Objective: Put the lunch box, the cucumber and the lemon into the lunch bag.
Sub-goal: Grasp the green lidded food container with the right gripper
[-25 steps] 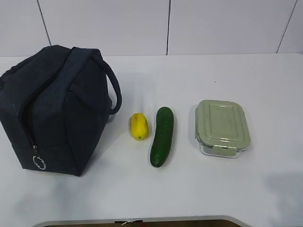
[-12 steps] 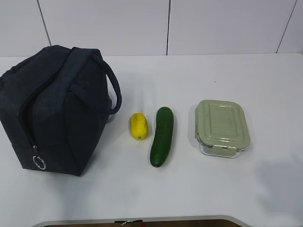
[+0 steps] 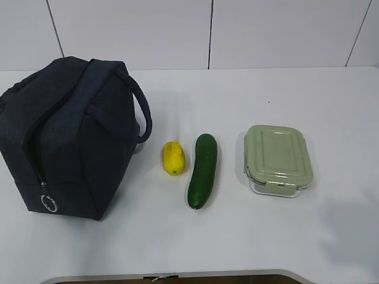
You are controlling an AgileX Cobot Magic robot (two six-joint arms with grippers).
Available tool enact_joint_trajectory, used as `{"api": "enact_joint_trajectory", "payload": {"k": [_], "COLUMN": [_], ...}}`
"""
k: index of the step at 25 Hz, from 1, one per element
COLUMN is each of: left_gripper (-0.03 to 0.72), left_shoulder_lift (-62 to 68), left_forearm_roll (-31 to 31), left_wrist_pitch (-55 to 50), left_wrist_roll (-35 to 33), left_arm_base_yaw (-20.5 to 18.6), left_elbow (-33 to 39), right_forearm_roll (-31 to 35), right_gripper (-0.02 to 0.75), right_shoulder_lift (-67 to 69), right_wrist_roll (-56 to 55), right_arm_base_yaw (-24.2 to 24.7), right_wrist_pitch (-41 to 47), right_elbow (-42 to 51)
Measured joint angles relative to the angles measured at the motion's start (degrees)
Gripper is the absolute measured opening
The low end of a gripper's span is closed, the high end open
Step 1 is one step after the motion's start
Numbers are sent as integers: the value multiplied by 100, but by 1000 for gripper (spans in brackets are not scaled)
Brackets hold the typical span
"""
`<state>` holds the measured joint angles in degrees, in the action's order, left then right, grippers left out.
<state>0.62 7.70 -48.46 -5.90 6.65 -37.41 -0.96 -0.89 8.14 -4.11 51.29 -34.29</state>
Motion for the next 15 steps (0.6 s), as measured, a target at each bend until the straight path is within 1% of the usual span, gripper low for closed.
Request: {"api": "enact_joint_trajectory", "payload": {"k": [4, 8, 11, 15], "left_gripper": [242, 242, 242, 242], "left_shoulder_lift": [0, 43, 157, 650], "left_forearm_roll": [-37, -37, -37, 17], "left_wrist_pitch": [22, 22, 22, 22], "left_wrist_roll": [0, -3, -3, -13], "left_arm_base_yaw": [0, 0, 0, 0], "left_elbow": [0, 0, 0, 0], "right_forearm_roll": [0, 20, 96, 289], "right_gripper": [499, 499, 499, 499], "right_shoulder_lift": [73, 592, 1153, 1987], "right_wrist_roll": [4, -59, -247, -478], "right_arm_base_yaw": [0, 0, 0, 0], "right_wrist_pitch": [11, 168, 612, 1105], "right_elbow": [-127, -298, -456, -747]}}
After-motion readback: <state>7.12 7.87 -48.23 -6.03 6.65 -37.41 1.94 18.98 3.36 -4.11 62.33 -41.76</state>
